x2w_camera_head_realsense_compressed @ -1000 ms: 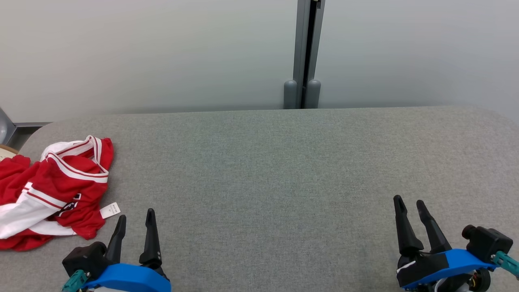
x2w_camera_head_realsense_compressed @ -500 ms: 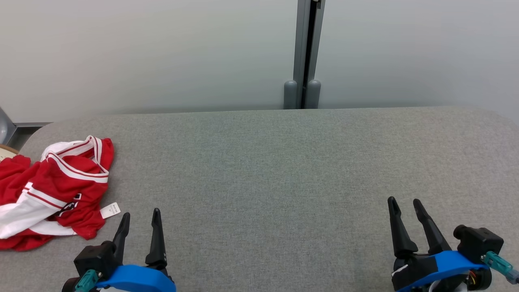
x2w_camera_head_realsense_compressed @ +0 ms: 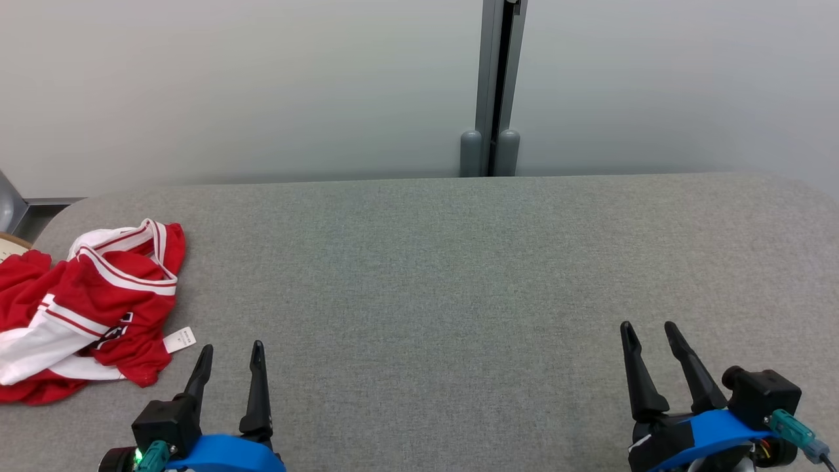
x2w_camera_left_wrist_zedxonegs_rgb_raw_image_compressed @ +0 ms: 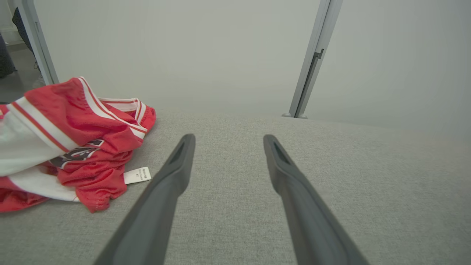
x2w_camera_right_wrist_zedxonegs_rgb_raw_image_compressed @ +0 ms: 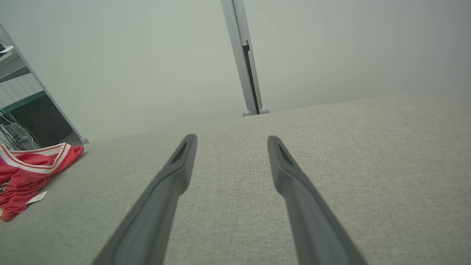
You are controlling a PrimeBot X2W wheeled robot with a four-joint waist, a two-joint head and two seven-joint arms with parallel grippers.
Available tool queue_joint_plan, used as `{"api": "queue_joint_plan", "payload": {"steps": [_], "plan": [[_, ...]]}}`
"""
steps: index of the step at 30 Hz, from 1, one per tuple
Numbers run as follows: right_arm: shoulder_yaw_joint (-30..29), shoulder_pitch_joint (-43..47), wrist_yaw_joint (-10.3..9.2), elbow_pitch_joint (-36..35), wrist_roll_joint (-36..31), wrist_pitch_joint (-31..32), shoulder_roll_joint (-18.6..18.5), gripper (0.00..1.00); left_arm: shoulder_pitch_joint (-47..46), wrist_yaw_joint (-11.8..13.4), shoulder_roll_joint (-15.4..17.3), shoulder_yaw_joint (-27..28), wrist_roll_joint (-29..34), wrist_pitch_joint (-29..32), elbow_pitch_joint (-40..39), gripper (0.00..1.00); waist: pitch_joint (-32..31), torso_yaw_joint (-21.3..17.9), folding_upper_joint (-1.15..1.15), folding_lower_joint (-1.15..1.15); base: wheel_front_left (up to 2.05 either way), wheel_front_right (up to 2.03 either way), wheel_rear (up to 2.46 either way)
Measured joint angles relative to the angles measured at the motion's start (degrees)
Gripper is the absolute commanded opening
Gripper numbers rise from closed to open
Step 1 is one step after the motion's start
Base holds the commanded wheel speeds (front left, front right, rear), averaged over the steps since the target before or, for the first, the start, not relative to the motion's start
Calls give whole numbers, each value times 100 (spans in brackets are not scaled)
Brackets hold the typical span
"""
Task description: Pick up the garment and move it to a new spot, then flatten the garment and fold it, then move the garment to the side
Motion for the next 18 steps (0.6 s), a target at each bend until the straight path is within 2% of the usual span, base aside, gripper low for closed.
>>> {"api": "queue_joint_plan", "payload": {"steps": [18], "plan": [[48,2,1,-21,-647,-148,-8,100,5,114,102,-163,454,-138,2,100,-9,-6,0,0,0,0,0]]}}
